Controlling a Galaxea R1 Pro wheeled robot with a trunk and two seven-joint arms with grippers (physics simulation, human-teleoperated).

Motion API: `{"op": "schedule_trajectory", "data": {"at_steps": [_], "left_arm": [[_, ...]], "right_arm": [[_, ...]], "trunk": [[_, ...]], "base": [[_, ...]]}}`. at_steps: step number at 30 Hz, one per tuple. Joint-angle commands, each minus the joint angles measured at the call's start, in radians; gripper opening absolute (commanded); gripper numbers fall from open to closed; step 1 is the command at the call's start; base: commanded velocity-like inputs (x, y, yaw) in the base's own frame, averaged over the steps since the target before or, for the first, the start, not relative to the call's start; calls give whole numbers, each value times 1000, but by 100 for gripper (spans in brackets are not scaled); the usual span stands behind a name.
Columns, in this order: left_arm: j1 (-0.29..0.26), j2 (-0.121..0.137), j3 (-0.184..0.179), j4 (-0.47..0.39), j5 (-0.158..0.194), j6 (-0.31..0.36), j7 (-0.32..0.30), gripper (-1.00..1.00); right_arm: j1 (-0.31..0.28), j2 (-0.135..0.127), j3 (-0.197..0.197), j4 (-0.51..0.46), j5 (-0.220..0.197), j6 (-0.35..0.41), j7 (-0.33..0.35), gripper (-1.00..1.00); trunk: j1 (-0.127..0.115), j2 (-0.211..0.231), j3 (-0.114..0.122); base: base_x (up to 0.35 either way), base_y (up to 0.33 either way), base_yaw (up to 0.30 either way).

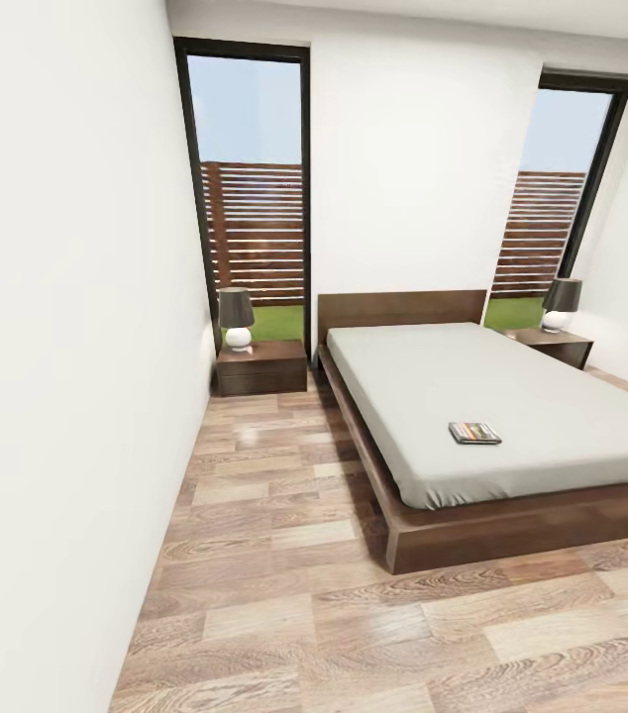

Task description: In the bedroom, move the book from the bed onto either nightstand, and place the two sandals side by side next to the bed.

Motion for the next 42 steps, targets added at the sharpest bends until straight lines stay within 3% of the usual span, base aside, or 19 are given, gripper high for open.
{"op": "schedule_trajectory", "data": {"at_steps": [1,42], "left_arm": [[-1,0,-1,1,-1,-4,0,100],[0,0,-1,0,-1,-3,0,100]], "right_arm": [[-1,0,-6,1,-1,-4,1,100],[-1,1,-7,1,-1,-4,1,100]], "trunk": [[0,-1,-1],[0,-1,-1]], "base": [[0,0,0],[4,28,0]]}}
